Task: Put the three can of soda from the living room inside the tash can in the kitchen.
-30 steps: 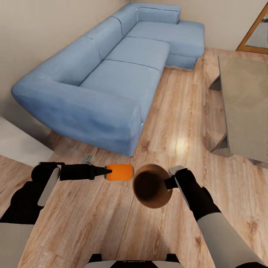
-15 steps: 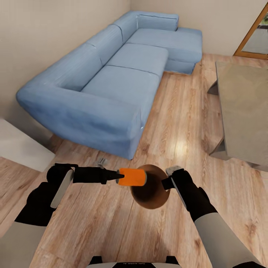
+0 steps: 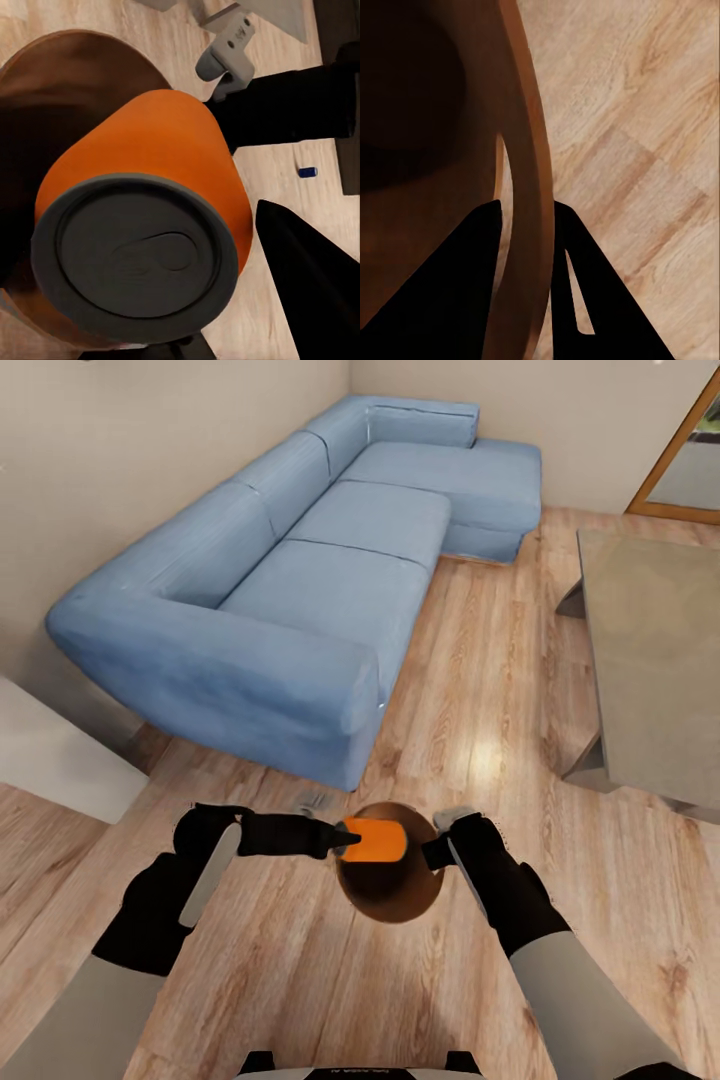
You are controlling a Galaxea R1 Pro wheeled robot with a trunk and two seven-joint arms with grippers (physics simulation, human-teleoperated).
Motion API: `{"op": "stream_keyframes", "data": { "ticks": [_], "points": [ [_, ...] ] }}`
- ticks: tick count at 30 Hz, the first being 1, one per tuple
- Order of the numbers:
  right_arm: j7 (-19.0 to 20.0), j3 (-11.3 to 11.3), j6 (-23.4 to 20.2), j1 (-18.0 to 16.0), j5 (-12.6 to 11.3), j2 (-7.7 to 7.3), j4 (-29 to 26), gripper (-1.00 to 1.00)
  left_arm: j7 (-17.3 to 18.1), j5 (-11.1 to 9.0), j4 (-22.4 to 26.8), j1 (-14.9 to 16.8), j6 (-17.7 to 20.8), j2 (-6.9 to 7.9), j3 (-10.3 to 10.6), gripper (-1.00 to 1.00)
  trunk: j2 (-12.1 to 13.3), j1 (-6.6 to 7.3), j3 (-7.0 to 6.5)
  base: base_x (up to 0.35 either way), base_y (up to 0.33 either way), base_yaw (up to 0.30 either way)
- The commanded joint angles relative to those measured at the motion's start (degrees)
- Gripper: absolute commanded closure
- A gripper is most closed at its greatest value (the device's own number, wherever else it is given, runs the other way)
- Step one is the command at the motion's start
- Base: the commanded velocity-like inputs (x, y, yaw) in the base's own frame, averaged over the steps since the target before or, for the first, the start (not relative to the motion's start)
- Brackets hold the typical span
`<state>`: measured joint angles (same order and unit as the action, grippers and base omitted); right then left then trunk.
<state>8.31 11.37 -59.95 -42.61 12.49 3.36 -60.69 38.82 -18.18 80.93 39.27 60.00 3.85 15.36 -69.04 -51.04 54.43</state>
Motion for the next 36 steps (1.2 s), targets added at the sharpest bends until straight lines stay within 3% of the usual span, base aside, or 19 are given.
{"op": "stream_keyframes", "data": {
  "ticks": [1, 6, 9, 14, 18, 30, 36],
  "points": [
    [0.34, 0.35, -0.05, -0.02, -1.16, 0.15, -0.02, 1.0, -0.43, 0.03, -0.04, 0.0, 0.0, -0.2, 0.19, 1.0, 0.0, 0.0, -0.01, 0.0, 0.0, 0.0],
    [0.31, 2.16, -0.05, -0.02, -1.16, 1.44, -0.04, 1.0, -7.34, -0.02, -0.43, -0.05, 0.0, -1.43, 3.47, 1.0, 0.0, 0.0, -0.01, 0.0, 0.0, 0.0],
    [0.29, 2.36, -0.05, -0.02, -1.16, 1.85, -0.05, 1.0, -11.21, 0.05, -1.22, -0.06, 0.0, -2.7, 4.23, 1.0, 0.0, 0.0, -0.01, 0.0, 0.0, 0.0],
    [0.3, 2.41, -0.05, -0.02, -1.15, 1.96, -0.05, 1.0, -14.81, 0.03, -1.82, -0.07, 0.0, -3.24, 5.75, 1.0, 0.0, 0.0, -0.01, 0.0, 0.0, 0.0],
    [0.25, 2.42, -0.05, -0.02, -1.15, 1.99, -0.05, 1.0, -20.31, 0.0, -3.16, -0.07, 0.0, -4.64, 7.52, 1.0, 0.0, 0.0, -0.01, 0.0, 0.0, 0.0],
    [0.07, 2.43, -0.05, -0.02, -1.15, 2.38, -0.05, 1.0, -27.41, -0.01, -5.68, -0.07, 0.0, -6.85, 8.63, 1.0, 0.0, 0.0, -0.01, 0.0, 0.0, 0.0],
    [-3.19, 2.43, -0.05, -0.02, -1.24, 3.5, -0.05, 1.0, -31.21, -0.01, -7.66, -0.07, 0.0, -7.71, 9.97, 1.0, 0.0, 0.0, -0.01, 0.0, 0.0, 0.0]
  ]
}}
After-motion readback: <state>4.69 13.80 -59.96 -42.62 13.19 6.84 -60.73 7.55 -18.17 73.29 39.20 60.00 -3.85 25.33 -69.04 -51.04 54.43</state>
